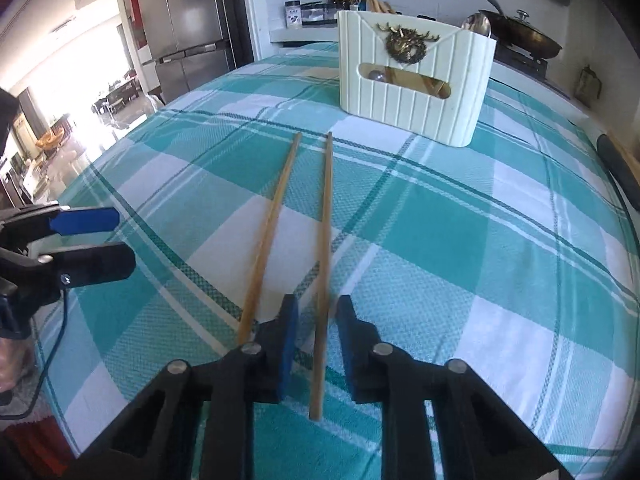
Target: Organize utensils
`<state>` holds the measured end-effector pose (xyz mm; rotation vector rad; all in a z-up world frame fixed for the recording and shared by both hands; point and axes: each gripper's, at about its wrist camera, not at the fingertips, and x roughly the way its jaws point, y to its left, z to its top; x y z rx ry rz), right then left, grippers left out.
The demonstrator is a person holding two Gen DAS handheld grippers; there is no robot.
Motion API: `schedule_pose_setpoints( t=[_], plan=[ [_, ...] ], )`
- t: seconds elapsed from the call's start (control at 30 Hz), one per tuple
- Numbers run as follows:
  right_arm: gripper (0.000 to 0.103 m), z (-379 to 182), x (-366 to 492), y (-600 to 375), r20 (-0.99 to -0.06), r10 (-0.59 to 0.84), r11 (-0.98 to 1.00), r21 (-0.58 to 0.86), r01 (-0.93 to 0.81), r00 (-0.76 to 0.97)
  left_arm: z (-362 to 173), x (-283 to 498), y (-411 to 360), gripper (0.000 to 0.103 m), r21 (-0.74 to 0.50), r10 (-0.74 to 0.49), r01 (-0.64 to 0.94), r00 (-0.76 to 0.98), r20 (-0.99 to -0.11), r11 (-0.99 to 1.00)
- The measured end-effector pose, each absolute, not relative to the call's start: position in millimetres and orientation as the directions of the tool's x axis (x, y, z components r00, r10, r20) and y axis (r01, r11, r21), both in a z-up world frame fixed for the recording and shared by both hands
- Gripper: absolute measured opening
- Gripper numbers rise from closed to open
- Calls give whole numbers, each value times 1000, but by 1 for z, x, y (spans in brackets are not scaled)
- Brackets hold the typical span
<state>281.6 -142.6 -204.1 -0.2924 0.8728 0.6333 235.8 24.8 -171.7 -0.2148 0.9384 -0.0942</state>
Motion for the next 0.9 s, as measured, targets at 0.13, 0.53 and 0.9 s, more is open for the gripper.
schedule_pose_setpoints(
  t=[0.13,0.53,0.9],
  plan=[
    [6,-202,283,-157,-782,368,827,28,-562,503,-172,255,11,75,-221,-173,-6,599,-782,975],
    [6,-204,251,-257,-774,166,963,-6,-270,610,-203,282,-46,60,15,-30,72,585,-810,997],
    [6,-205,239,-281,-765,95,981,-37,-190,637,-198,245,0,12,40,-43,135,562,-826,990]
  ],
)
